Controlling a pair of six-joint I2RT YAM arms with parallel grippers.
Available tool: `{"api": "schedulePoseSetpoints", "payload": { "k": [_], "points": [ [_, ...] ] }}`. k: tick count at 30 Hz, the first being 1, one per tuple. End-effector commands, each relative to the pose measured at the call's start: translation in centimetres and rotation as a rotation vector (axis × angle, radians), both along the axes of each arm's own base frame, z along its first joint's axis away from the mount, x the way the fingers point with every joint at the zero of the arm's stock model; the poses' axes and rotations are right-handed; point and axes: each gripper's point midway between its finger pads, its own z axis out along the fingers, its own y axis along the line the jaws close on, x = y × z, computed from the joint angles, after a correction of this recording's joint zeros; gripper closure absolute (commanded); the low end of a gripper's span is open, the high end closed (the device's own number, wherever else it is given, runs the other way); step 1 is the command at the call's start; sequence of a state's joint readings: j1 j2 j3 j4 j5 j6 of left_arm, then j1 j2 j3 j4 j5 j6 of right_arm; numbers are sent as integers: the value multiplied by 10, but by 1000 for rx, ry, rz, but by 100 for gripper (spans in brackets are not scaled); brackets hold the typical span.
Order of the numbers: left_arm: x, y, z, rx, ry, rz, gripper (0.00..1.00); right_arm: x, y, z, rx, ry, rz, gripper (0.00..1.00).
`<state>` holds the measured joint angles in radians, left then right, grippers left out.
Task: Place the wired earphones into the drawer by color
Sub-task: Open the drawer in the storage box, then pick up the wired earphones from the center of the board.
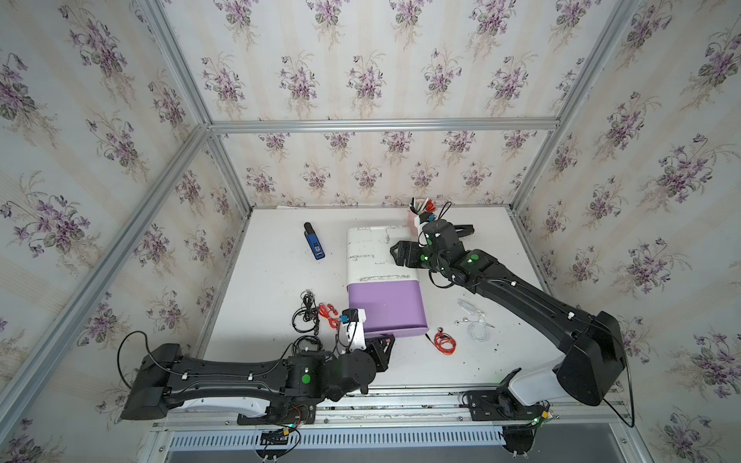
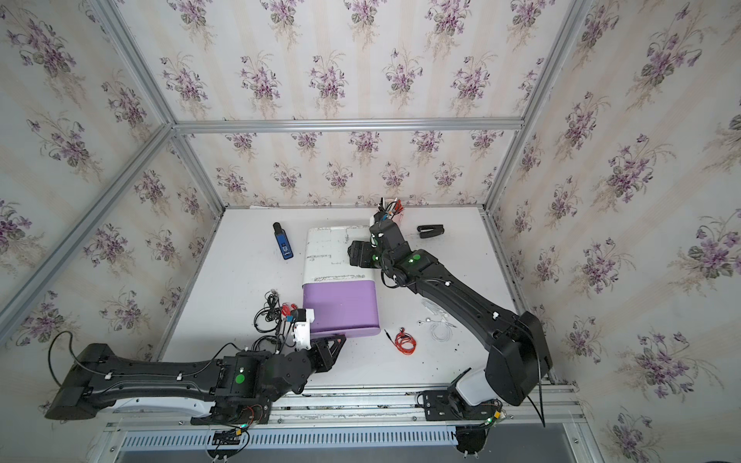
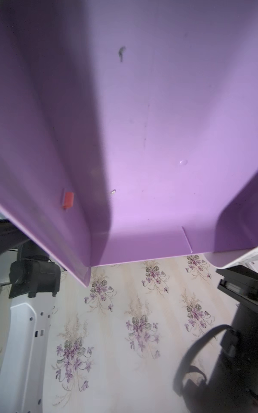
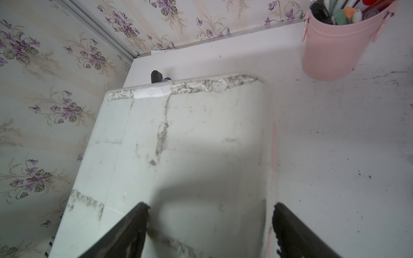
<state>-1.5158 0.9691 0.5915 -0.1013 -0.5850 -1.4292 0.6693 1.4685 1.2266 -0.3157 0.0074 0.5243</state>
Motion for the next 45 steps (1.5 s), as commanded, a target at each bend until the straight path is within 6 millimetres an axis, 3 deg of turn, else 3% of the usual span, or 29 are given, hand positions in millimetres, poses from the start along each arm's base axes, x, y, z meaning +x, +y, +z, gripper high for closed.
{"api": "schedulePoseSetpoints", "payload": {
  "k": [1, 10, 14, 19, 25, 32, 35, 39, 41, 45],
  "points": [
    [-3, 12, 3, 4, -3, 74, 83, -5, -3, -2, -16, 17, -10, 11],
    [-8, 18, -13, -9, 30, 118, 79, -10, -1, -3, -17, 14, -7, 11],
    [-6, 20, -12, -18, 23, 134, 61, -11, 2, -4, -10, 11, -2, 11],
    [-9, 12, -1, 0, 1, 94, 33, -11, 5, -4, -4, 13, 3, 11],
    [-17, 8, 12, 0, -5, 17, 17, -13, 0, 8, -7, 1, -10, 8],
    [-26, 23, 33, -3, -13, -29, 0, -18, -17, 34, -24, -39, -40, 0],
    [-29, 30, 57, 38, -67, -70, 0, -22, -46, 51, -76, -45, -108, 0],
    [-33, 44, 90, 105, -132, -133, 0, -36, -109, 60, -116, 20, -235, 0],
    [-35, 49, 105, 151, -173, -166, 0, -46, -143, 52, -115, 69, -310, 0],
    [-29, 62, 143, 306, -292, -183, 0, -71, -162, 16, -114, 177, -347, 1]
  ]
}}
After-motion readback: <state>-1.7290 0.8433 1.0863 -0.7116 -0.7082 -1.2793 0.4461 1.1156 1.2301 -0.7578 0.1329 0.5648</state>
